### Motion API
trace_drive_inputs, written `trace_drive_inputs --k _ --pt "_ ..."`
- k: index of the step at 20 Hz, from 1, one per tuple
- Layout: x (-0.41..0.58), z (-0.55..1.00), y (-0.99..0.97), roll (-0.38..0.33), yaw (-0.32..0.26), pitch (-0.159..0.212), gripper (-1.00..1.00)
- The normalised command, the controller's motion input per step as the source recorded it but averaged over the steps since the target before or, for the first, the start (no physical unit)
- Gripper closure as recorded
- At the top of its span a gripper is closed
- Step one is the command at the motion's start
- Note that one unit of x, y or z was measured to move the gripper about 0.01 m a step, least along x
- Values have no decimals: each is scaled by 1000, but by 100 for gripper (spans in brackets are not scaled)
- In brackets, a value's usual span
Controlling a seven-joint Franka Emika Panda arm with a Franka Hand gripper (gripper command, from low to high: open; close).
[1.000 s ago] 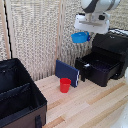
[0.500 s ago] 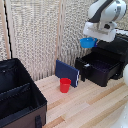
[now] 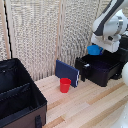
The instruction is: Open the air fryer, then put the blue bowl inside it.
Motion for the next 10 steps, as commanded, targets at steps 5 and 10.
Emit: trace_drive_inputs --k 5,10 --pt "0 -518 77 -176 -17 59 100" --pt "161 -381 -32 -125 0 106 100"
